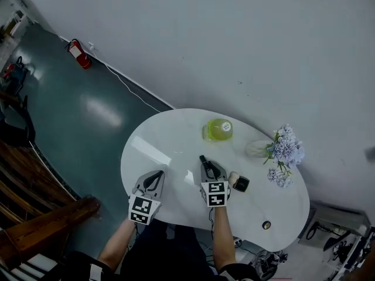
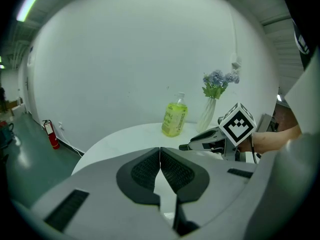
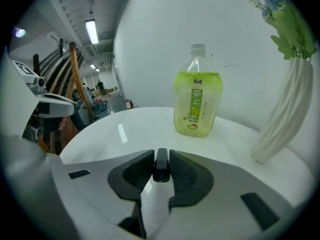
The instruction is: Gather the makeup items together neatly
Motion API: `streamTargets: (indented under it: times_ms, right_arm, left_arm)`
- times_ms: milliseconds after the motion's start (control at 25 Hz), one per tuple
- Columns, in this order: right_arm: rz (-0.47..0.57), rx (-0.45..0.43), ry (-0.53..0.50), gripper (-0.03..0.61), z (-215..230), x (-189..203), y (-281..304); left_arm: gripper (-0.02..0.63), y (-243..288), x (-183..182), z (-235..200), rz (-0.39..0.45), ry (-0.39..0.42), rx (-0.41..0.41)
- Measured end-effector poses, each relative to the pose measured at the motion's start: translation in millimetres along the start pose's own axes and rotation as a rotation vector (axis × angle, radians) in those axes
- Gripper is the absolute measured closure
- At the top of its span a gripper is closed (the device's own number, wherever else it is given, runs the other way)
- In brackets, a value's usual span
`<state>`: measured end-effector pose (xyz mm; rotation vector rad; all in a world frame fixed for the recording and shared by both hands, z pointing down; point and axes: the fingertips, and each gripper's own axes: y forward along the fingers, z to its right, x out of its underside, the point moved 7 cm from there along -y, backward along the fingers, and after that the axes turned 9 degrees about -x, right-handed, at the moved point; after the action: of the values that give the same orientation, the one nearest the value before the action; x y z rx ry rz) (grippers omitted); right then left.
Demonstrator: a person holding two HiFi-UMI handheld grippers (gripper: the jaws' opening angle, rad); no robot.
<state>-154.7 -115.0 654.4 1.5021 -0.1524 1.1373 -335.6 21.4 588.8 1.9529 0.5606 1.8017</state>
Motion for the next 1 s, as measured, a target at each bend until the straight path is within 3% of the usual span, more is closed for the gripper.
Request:
streamTargets:
  times_ms: [440,1000]
  right_arm:
    - [0.005,0.037,0.055,0.468,-7,41,-53]
    - [0.024,0.176,0.179,0.468,20,127,-145]
  left_arm:
    - [0.594,-11,8,48,-0.004,0.048,0.083]
    - [0.594,-15,16,148,-0.005,0.153,0.25]
